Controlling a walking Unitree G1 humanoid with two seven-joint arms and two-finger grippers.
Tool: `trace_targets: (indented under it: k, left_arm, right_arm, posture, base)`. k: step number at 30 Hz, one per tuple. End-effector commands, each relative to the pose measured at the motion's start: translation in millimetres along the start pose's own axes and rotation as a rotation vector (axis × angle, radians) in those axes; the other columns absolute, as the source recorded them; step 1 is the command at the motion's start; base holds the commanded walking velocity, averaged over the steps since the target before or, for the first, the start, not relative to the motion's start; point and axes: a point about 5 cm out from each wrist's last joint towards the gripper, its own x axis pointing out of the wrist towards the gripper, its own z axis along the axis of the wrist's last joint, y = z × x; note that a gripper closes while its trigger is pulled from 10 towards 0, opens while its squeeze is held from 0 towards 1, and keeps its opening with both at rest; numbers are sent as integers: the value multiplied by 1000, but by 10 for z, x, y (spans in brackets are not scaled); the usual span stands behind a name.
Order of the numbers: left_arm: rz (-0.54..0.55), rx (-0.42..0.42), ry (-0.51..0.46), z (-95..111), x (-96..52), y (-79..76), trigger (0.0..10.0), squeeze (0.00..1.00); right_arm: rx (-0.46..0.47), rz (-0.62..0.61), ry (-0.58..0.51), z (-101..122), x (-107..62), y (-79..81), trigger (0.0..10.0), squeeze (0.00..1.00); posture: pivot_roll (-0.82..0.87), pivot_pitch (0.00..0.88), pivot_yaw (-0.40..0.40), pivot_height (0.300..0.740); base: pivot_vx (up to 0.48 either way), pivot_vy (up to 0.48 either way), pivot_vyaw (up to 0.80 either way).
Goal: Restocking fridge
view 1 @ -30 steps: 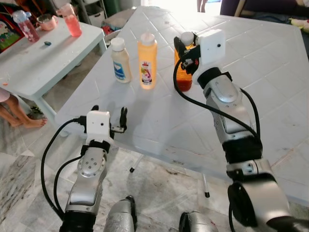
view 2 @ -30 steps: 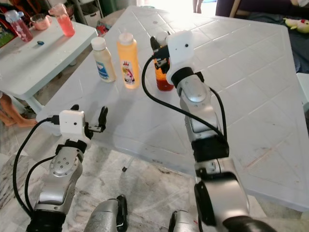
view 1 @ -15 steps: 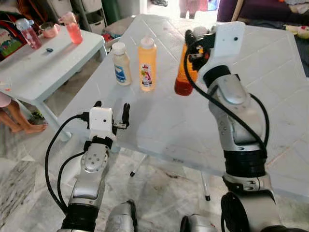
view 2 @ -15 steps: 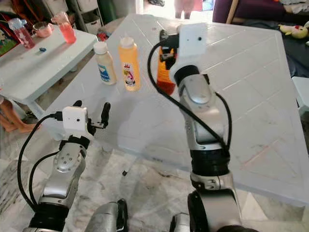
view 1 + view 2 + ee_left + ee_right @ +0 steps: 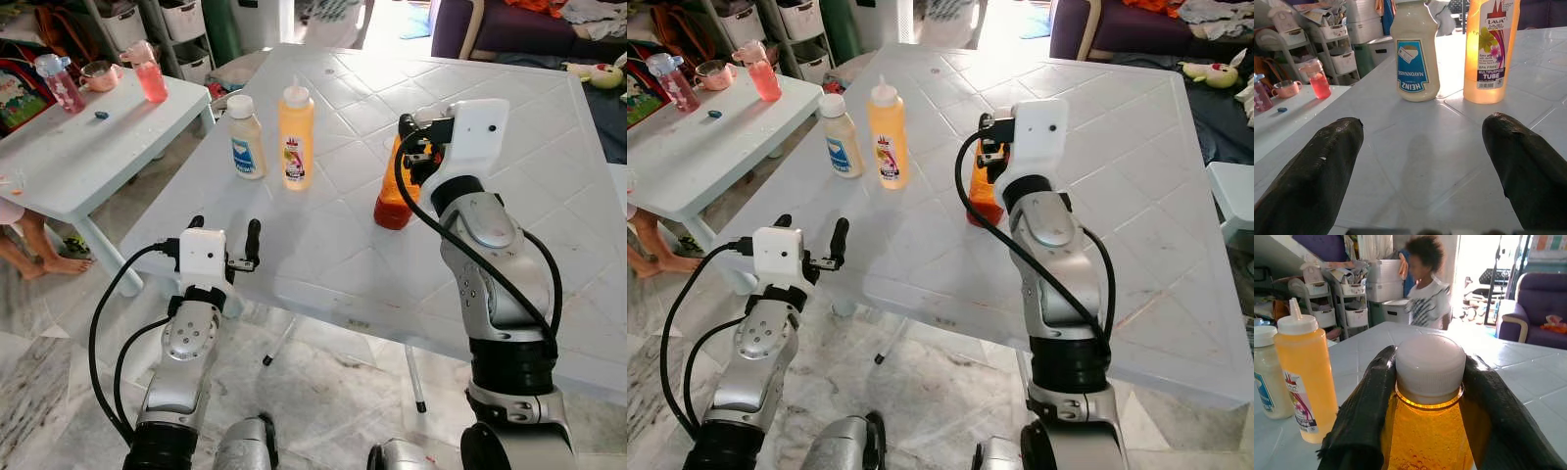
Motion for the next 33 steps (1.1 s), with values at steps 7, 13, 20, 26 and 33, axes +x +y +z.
trace_targets:
  k: [7,13,20,26,33]
  left_arm:
    - [-11,14,-4,13,11,12,10000,0]
    - [-15,12,-5,15,12,-3,10000,0]
    - [-12,12,-3,14,17,-5,10000,0]
    - [-11,14,-1,7,17,-2,10000,0]
    - [-11,17,1,5,22,-3,10000,0]
  right_arm:
    - [-86,4,-1,-105,-21,-43,10000,1000]
    - [-119,11,-31,-89,29,-80,10000,1000]
    - [-152,48,-84,-33,179,-104,10000,1000]
    - [-114,115,-93,-7,278,-41,10000,784]
    - [-92,171,-99,0,319,21,10000,145]
  posture:
    - [40,75,63,740]
    - [41,75,63,740]
    - [49,76,59,740]
    - [52,74,58,740]
    - [52,71,57,740]
  base:
    - [0,0,0]
    - [0,0,0]
    - [0,0,0]
    - [0,0,0]
    - [0,0,0]
